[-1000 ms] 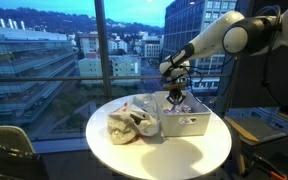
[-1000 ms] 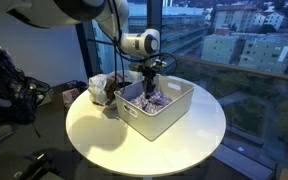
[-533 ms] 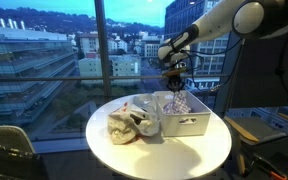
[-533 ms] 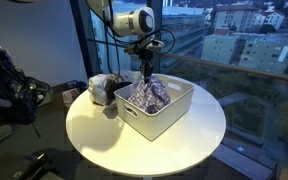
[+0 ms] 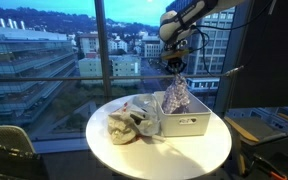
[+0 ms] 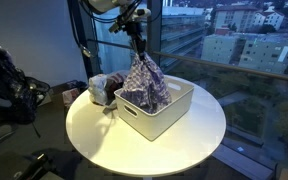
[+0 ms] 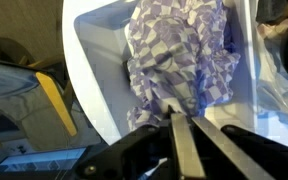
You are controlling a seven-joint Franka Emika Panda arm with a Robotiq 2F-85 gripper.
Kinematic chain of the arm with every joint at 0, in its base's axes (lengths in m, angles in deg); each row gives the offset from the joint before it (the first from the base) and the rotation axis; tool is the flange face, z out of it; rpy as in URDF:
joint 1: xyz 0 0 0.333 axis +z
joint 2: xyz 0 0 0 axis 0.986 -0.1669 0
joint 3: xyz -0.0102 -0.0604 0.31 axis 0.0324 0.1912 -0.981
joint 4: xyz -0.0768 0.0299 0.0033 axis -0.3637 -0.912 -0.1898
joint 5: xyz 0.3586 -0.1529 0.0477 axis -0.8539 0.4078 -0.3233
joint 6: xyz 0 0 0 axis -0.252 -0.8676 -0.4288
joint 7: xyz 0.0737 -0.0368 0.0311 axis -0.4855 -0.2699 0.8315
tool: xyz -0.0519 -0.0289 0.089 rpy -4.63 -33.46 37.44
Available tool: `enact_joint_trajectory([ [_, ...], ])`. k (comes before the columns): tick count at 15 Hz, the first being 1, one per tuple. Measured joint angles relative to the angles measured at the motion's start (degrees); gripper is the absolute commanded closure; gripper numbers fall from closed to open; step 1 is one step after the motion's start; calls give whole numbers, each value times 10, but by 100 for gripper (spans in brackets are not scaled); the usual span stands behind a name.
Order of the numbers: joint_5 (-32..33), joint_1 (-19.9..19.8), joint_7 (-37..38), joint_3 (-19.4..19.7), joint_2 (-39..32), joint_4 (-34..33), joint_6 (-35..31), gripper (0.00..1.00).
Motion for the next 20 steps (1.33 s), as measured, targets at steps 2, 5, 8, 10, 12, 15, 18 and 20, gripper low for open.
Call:
enact_joint_trajectory([
  [2, 27, 7, 15, -6, 46, 27, -12, 99],
  [5, 54, 8, 26, -24, 105, 53, -27, 99],
  [8, 83, 9, 40, -50, 153, 67, -41, 99],
  [10, 100, 10, 48, -72, 178, 70, -46, 99],
  [12, 118, 12, 56, -95, 195, 70, -48, 99],
  [15, 153, 19, 76, -127, 210, 68, -54, 99],
  [18, 194, 30, 109, -155, 219, 57, -55, 99],
  [20, 213, 35, 128, -170, 225, 44, -55, 99],
])
